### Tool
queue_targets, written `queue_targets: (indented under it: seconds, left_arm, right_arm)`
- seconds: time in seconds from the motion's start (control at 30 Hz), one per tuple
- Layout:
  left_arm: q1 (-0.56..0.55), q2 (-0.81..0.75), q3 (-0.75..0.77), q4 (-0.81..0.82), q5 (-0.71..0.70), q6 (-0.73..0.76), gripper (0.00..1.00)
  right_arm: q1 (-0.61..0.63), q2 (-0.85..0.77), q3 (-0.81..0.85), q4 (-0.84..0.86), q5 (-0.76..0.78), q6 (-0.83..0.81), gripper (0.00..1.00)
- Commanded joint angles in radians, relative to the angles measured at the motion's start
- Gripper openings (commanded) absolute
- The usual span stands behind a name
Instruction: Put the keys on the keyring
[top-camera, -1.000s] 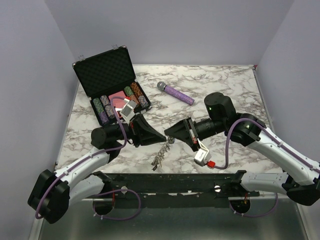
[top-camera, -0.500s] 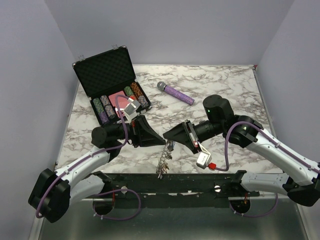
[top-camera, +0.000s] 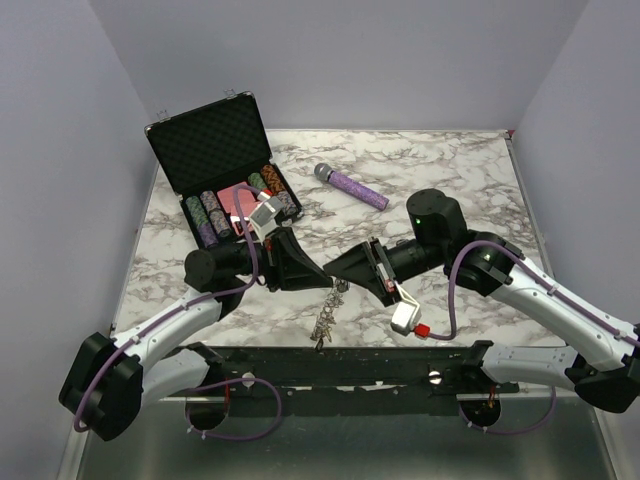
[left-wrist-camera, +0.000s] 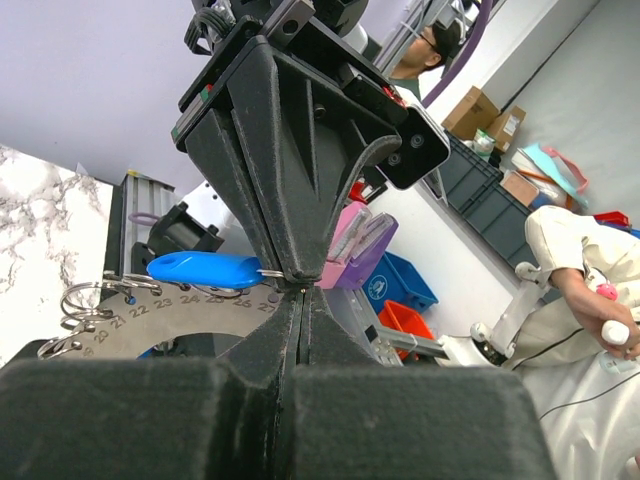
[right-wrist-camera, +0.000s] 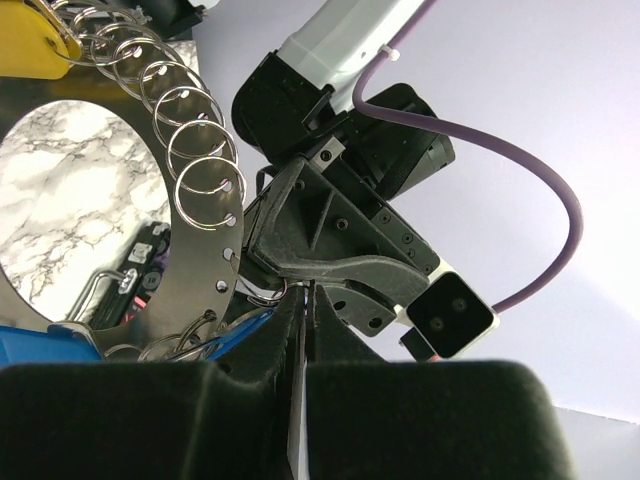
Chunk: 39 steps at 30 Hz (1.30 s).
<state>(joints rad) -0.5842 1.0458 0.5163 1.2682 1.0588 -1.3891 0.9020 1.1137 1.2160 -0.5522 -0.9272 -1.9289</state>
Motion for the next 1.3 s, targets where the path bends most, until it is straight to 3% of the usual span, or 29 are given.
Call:
queue_targets:
  seconds: [0.0, 0.17, 0.57, 0.9, 1.27]
  left_arm:
    - [-0.002, -0.004, 0.056, 0.329, -0.006, -0.014, 0.0]
    - [0.001, -0.001, 0.056, 0.33, -0.025, -0.001, 0.0]
    - [0.014, -0.004, 0.047, 0.33, -0.046, 0.012, 0.0]
    - [0.015, -0.023, 0.031, 0.33, -0.059, 0.102, 0.0]
    - [0.015, -0.036, 0.036, 0.33, -0.072, 0.18, 0.0]
  right_arm:
    - [-0.003, 0.021, -0.026, 0.003, 0.031, 0.059, 0.11]
    - [-0.003, 0.04, 0.002, 0.008, 0.062, 0.093, 0.2]
    - [-0.003, 0.051, -0.004, 0.024, 0.063, 0.133, 0.2]
    - [-0.003, 0.058, 0.022, -0.011, 0.128, 0.177, 0.37]
    - [-0.005, 0.063, 0.065, -0.094, 0.202, 0.169, 0.45]
